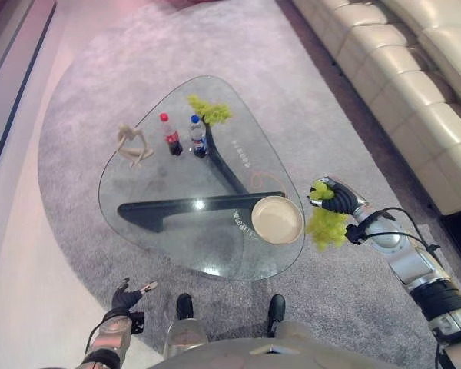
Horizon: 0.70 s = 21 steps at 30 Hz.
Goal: Pick up fruits into the plate
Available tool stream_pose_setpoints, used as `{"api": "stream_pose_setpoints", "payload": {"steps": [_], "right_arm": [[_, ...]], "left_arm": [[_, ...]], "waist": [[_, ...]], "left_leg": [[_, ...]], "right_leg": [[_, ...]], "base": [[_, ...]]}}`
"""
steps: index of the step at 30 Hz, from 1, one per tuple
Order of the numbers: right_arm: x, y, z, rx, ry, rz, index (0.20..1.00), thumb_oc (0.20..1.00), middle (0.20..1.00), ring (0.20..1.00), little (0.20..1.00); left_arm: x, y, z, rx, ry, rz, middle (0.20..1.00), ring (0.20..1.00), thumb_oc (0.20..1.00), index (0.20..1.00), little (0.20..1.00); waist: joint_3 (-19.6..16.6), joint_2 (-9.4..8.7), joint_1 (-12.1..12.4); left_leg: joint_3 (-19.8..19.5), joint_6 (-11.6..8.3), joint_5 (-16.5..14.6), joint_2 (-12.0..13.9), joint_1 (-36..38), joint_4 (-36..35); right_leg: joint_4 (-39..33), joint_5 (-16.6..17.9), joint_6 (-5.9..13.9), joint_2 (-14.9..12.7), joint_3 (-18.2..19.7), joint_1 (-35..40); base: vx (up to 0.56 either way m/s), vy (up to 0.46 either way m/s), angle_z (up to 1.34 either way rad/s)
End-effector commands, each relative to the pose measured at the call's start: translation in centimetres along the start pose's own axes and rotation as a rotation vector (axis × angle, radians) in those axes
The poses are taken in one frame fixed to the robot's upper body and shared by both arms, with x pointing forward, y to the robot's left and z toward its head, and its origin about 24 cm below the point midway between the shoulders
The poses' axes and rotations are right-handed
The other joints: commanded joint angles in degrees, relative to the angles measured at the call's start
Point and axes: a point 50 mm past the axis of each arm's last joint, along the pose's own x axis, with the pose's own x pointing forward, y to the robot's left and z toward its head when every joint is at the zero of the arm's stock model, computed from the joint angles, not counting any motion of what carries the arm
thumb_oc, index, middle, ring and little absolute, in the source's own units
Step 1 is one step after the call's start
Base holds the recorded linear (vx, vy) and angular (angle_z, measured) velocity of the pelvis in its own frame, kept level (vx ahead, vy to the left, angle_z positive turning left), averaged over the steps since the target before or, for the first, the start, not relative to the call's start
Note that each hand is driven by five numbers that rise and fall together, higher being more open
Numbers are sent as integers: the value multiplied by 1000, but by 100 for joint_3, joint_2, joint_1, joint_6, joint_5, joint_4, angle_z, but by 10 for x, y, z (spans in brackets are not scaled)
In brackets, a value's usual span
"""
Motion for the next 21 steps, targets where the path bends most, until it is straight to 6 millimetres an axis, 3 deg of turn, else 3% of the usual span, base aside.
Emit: {"api": "stream_pose_setpoints", "payload": {"steps": [1, 7, 13, 21], "right_arm": [[26, -27, 37, -26, -154, -177, 200, 200, 200, 200, 200], [32, -30, 23, -44, -57, -243, 200, 200, 200, 200, 200], [38, -50, 7, -62, 39, -348, 200, 200, 200, 200, 200], [45, -75, 3, -86, 79, -464, 200, 200, 200, 200, 200]], "left_arm": [[9, 26, 17, 87, -51, 118, 1000, 1000, 1000, 1000, 1000], [12, 31, 40, 18, -136, 147, 1000, 1000, 1000, 1000, 1000], [13, 32, 72, -34, -248, 166, 1000, 1000, 1000, 1000, 1000], [13, 33, 87, -42, -306, 197, 1000, 1000, 1000, 1000, 1000]], "waist": [[284, -263, 102], [584, -191, 188], [993, 67, 363], [1519, 276, 459]], "left_leg": [[-219, 240, -731, -309, -341, 453], [-331, 287, -701, -413, -557, 447], [-464, 321, -641, -566, -920, 550], [-512, 390, -662, -806, -1432, 952]], "right_leg": [[543, -538, 76, -168, -48, -115], [652, -552, 50, -158, -111, -327], [1044, -672, -19, -197, -328, -672], [1493, -793, -104, -203, -431, -1160]], "base": [[-143, -3, 17], [-94, -1, 8], [-102, 5, 19], [-60, 0, 9]]}}
